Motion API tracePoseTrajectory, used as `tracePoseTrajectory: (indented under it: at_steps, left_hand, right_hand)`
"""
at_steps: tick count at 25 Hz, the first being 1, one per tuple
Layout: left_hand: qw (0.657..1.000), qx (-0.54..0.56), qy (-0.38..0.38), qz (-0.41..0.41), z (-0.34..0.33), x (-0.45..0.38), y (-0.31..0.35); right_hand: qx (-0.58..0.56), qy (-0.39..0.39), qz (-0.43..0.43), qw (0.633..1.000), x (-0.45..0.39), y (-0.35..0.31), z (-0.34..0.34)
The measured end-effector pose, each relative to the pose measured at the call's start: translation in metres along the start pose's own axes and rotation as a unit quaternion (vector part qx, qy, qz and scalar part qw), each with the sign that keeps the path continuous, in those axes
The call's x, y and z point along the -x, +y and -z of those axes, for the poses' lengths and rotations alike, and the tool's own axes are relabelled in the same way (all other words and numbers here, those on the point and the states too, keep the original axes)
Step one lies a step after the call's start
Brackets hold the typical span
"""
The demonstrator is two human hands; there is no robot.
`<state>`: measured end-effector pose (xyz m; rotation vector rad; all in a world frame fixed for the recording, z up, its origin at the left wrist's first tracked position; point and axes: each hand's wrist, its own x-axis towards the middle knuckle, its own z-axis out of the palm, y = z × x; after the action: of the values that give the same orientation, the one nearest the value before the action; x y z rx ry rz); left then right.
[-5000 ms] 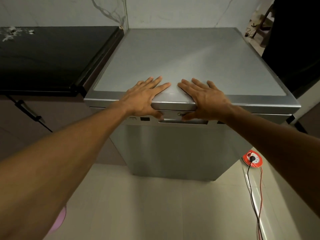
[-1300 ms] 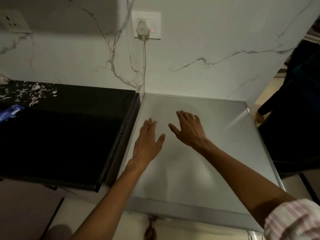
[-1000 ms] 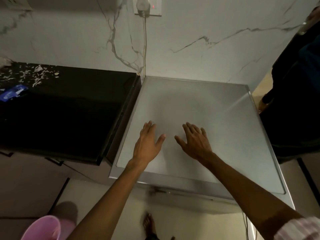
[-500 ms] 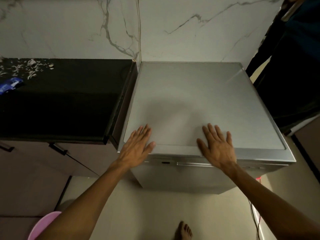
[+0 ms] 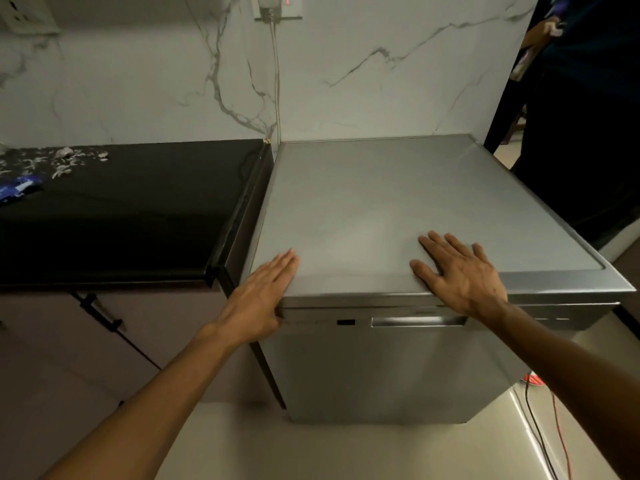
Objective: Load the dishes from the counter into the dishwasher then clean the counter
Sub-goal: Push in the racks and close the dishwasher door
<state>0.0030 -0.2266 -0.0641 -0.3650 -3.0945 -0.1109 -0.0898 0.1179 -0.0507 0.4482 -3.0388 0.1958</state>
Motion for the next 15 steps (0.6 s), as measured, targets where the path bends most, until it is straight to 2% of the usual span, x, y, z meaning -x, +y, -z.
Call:
tracePoseTrajectory:
  at_steps: [5,15]
  left_hand:
    - [0.999,-0.033,0.027,-0.02,-0.001,0.0,-0.002]
    - [0.995,-0.058,0.087,-0.001,-0.009,0.008,0.005]
  right_hand:
    - [0.002,0.014,0.006,1.0,-0.002,0.003,-0.005]
    - [0.005,0.012,0.012,1.0,-0.001,0.004,-0.008]
